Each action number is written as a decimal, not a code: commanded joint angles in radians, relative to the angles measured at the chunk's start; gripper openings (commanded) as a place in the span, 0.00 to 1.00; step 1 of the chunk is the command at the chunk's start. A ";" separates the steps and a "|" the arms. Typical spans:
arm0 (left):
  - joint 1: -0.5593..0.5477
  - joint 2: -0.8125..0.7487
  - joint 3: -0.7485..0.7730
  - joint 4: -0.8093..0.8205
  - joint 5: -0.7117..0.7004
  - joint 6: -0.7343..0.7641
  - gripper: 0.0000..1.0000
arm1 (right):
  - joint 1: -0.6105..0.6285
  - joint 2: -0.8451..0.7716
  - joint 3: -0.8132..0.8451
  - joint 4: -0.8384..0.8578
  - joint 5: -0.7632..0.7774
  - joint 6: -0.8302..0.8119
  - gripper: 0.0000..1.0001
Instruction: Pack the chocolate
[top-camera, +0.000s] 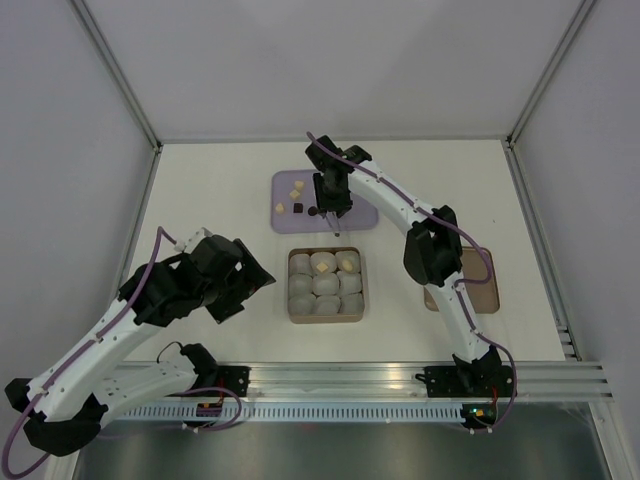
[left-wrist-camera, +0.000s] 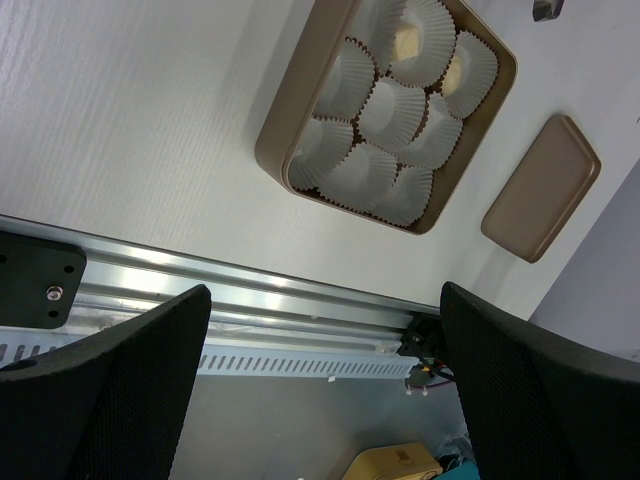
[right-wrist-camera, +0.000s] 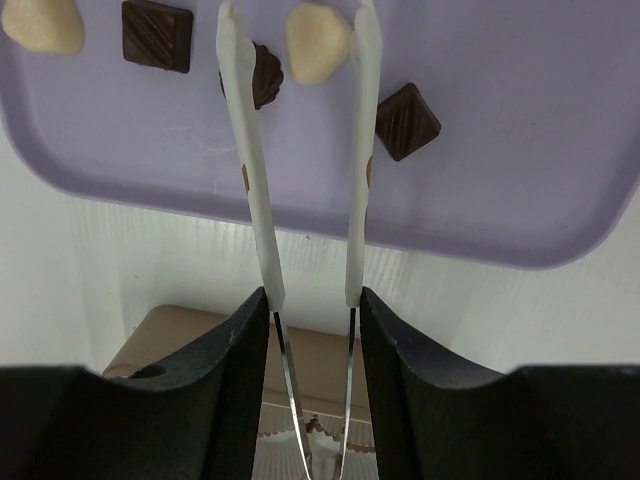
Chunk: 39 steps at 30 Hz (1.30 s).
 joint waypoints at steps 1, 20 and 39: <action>0.003 -0.006 0.022 0.024 0.008 -0.022 1.00 | -0.010 0.019 0.053 0.014 0.018 -0.020 0.46; 0.005 -0.005 0.002 0.024 0.008 -0.030 0.99 | -0.018 0.090 0.061 0.028 -0.021 -0.033 0.48; 0.003 -0.005 0.002 0.022 0.008 -0.034 1.00 | -0.019 0.131 0.112 -0.018 -0.018 -0.020 0.48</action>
